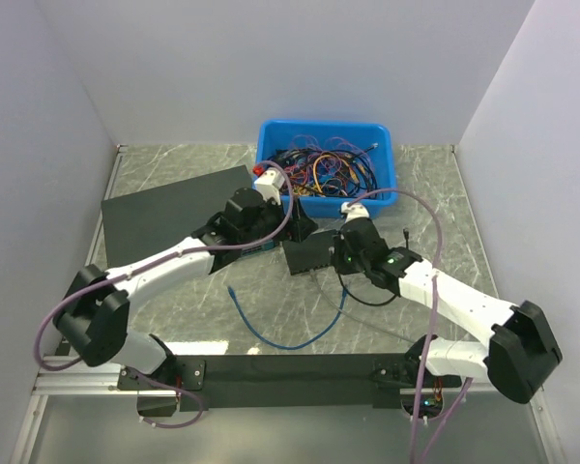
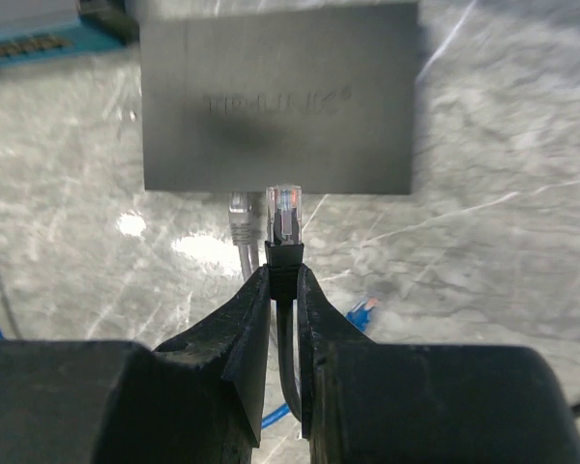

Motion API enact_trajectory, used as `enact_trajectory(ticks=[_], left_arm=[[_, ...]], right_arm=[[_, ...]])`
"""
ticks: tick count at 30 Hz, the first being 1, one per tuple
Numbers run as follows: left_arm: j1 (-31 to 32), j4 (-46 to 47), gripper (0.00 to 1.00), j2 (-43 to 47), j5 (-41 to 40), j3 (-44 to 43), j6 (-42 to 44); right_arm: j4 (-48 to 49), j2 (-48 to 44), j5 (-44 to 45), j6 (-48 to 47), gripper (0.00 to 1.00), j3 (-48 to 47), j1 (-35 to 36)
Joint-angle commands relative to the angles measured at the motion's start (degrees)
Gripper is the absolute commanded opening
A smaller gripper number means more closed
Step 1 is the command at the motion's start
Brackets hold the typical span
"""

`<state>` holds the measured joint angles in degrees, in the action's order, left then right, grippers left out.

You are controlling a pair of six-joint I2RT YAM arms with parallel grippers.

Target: Insert the plug into the switch port

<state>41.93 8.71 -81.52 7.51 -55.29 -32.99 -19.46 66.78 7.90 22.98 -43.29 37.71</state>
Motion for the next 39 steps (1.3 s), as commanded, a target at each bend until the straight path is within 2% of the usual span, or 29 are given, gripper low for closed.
enact_trajectory(ticks=[1,7,13,27,39], left_arm=[[-0.3,2.3,0.88,-2.4,0.2,-3.6,1.4],[-0.3,2.2,0.86,-7.2,-0.2,-4.7,2.6],[-0.8,3.7,0.85,-10.9,0.5,-5.0,2.6],[-3.2,7.4,0.83,-18.4,5.1,-7.1,2.1],[-4.5,11.2,0.8,-23.4,10.2,-8.9,2.8]], right_arm=[[4.7,2.0,2.3,1.3,0.0,1.4,2.2],[7.4,6.1,1.8,1.6,0.0,3.5,4.3],[8.4,6.1,2.6,2.8,0.0,5.1,6.6],[10.1,10.4,3.6,11.7,0.0,6.2,7.2],[10.8,13.3,5.7,11.7,0.0,5.9,7.2]])
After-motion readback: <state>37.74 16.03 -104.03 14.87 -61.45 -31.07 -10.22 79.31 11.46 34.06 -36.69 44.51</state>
